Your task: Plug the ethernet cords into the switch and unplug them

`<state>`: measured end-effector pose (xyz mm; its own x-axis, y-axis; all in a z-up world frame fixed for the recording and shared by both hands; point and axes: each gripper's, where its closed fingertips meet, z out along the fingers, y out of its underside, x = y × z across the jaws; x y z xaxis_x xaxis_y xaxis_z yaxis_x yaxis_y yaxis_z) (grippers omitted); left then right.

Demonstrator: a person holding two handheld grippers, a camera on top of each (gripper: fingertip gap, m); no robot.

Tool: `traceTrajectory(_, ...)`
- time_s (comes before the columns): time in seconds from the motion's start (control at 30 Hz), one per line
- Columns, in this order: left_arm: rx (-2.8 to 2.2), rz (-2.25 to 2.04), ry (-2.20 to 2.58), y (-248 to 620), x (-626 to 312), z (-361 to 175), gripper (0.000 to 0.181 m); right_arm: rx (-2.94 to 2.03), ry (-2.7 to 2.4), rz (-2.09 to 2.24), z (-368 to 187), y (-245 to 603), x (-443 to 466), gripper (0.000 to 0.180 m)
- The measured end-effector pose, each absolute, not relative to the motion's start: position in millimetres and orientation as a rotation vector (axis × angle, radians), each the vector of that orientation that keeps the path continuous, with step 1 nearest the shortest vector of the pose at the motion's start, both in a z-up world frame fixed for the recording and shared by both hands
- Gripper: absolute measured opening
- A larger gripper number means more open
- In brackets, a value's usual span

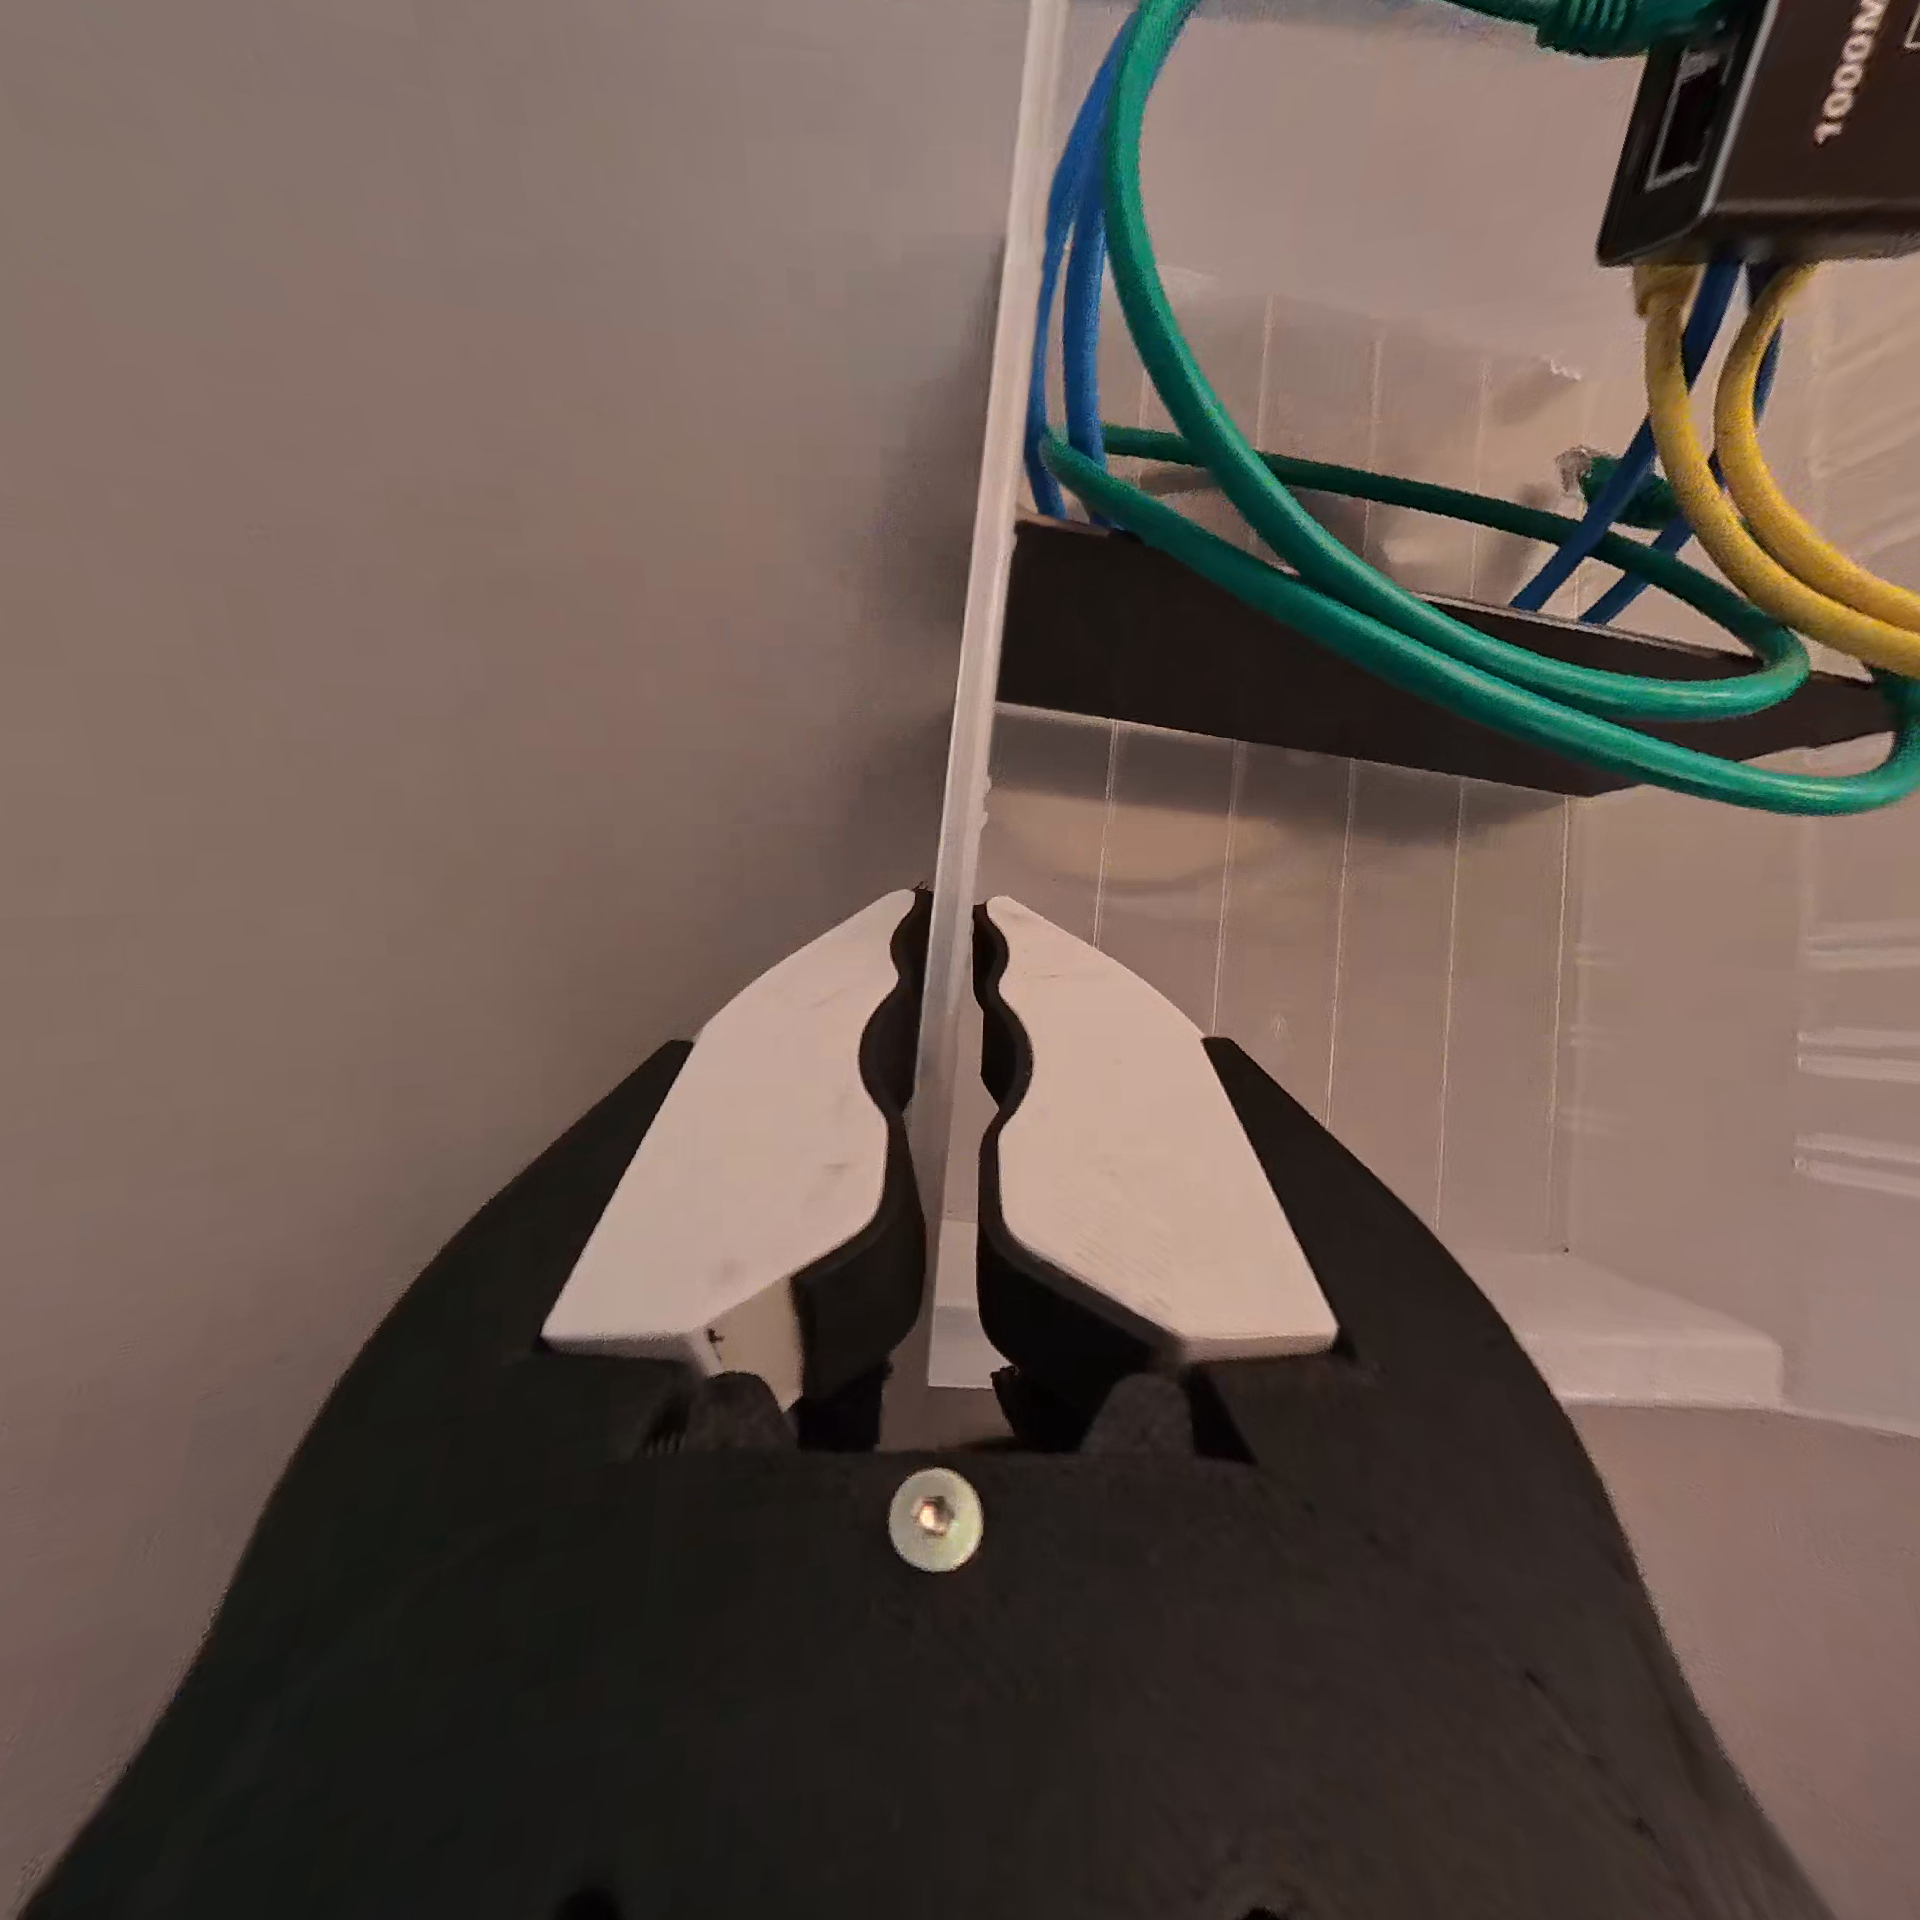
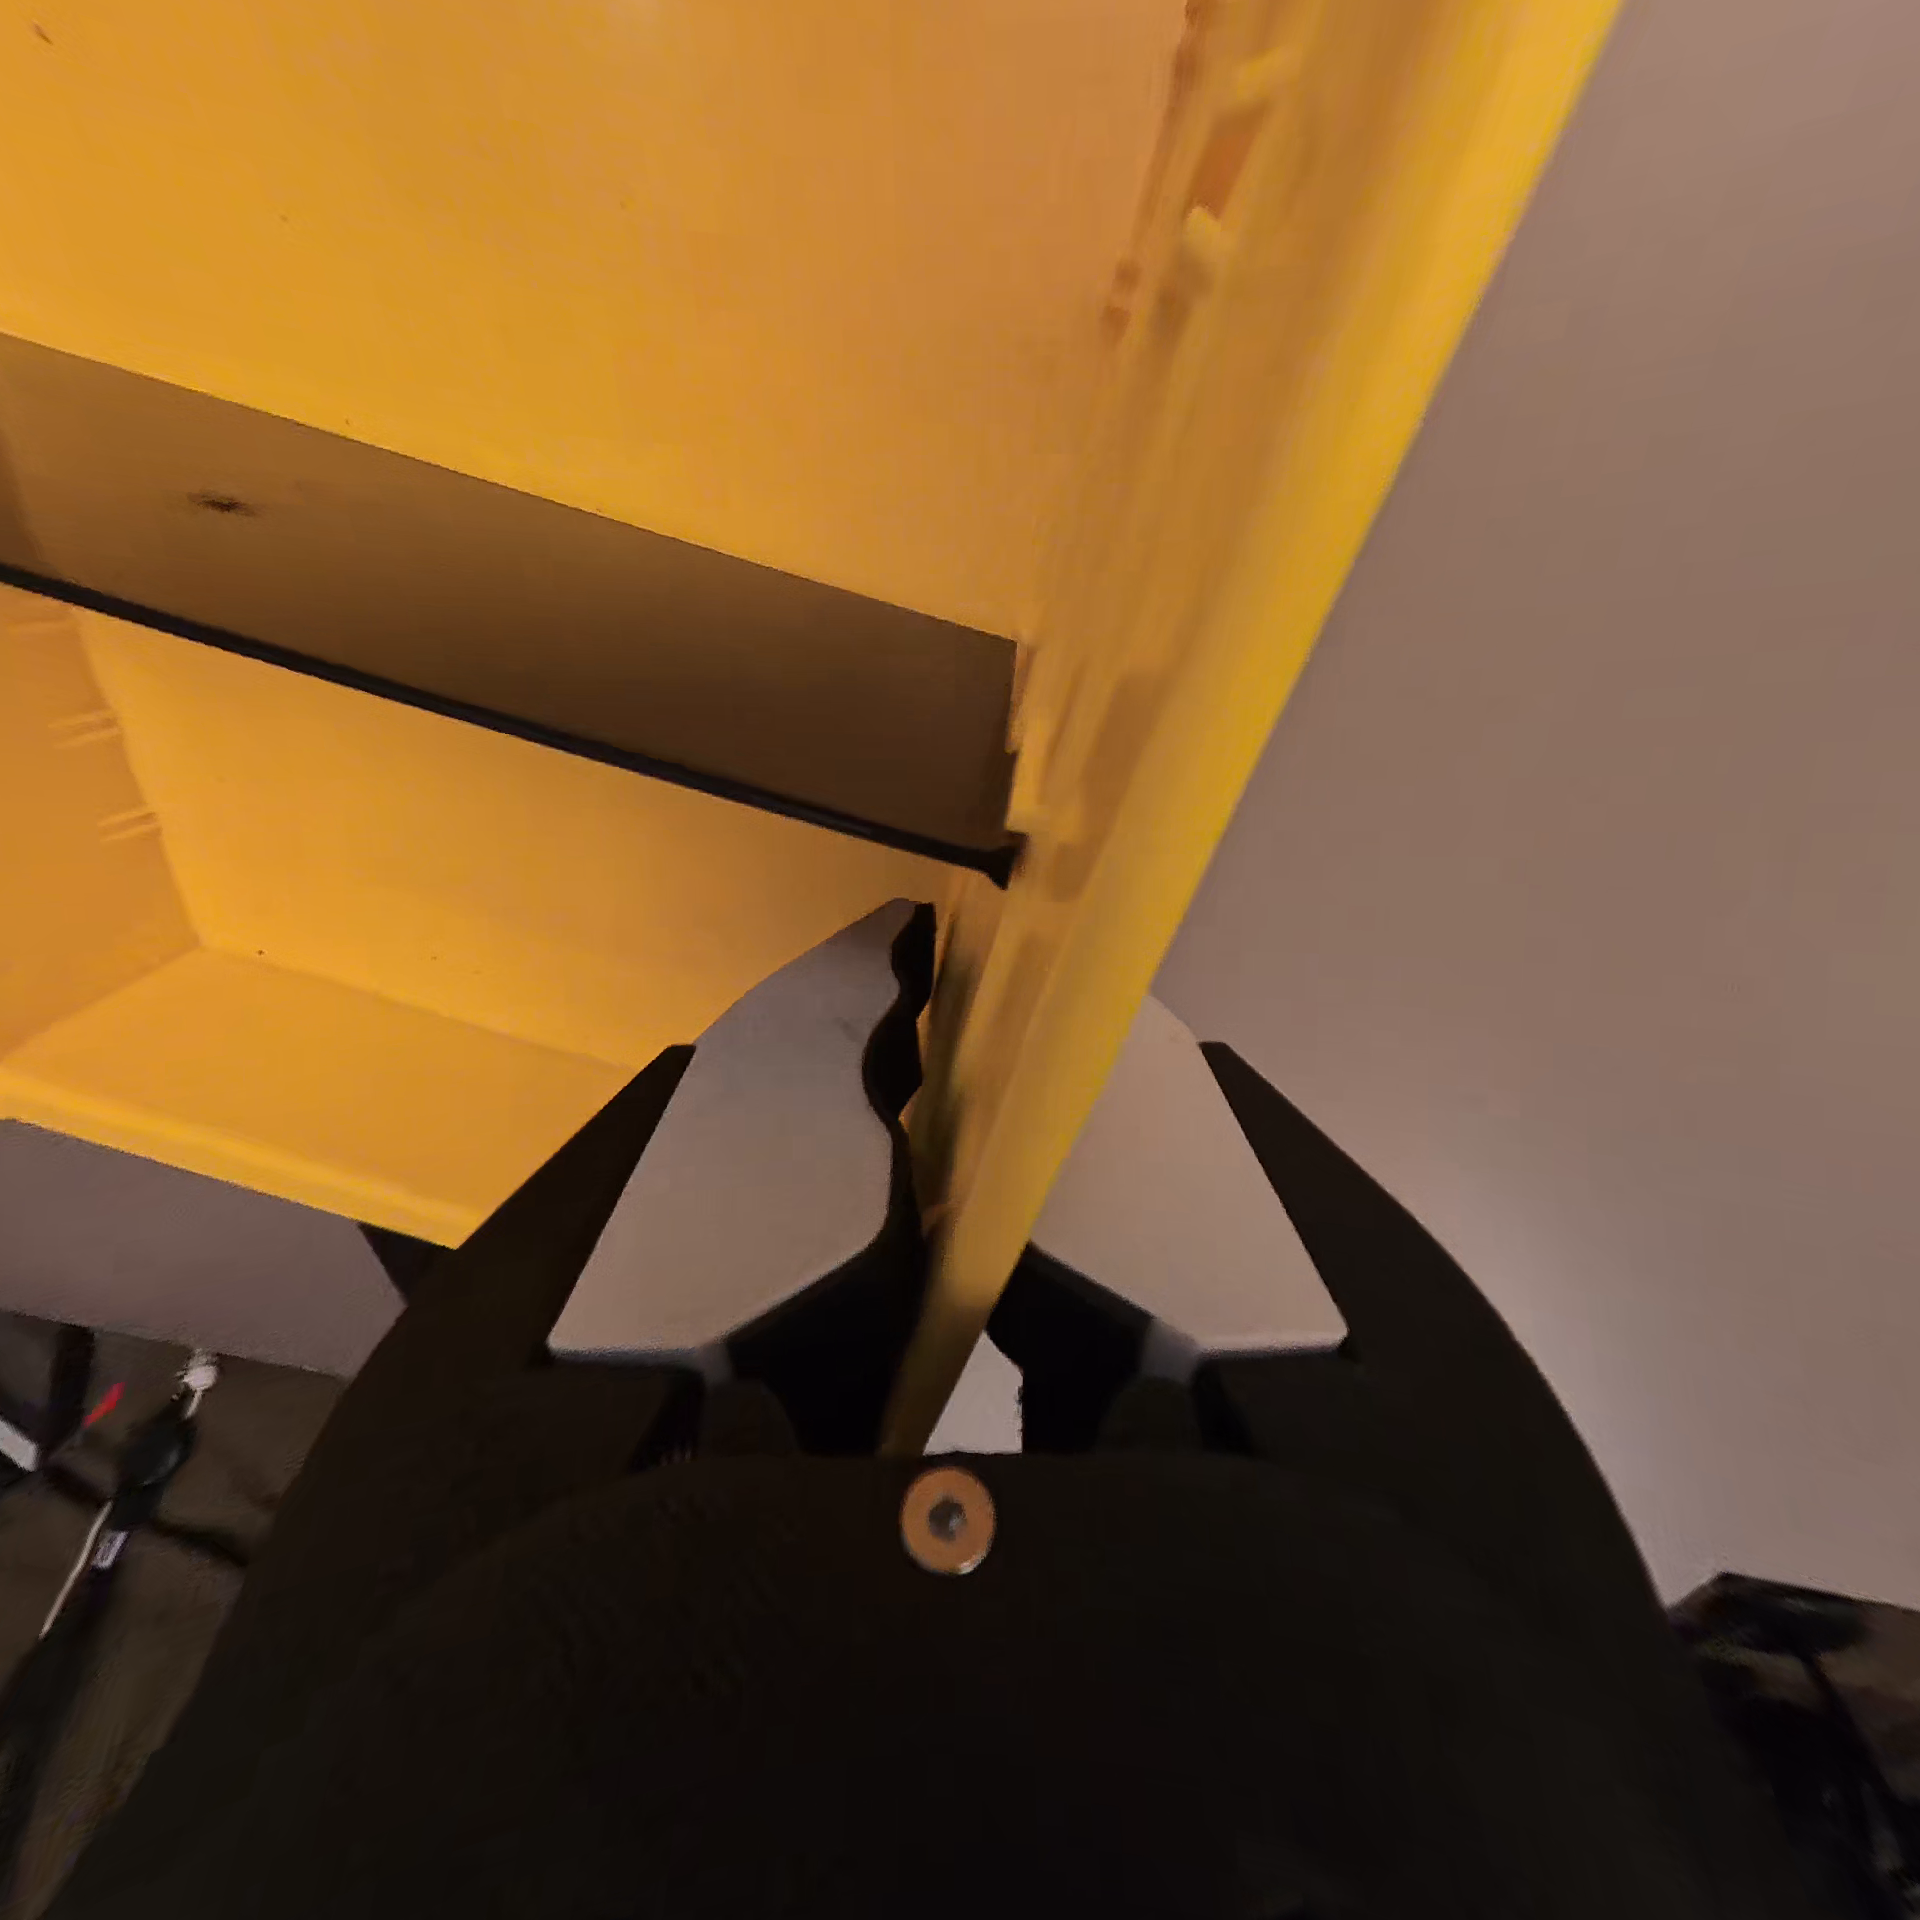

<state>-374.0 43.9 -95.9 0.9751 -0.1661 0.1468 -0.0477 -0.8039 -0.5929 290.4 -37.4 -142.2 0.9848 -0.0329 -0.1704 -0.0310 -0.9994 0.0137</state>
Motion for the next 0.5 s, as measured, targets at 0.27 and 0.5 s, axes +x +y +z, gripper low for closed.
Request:
traceTrajectory(0.27, -2.439, -0.239, -0.100, 20, -465, -94, 0.006, 3.109, 0.075, -0.215, -142, -19, 296, 0.005)
traceTrajectory(0.5, -2.370, -0.256, -0.172, 19, -476, -94, 0.006, 3.111, 0.126, -0.224, -142, -19, 291, 0.006)
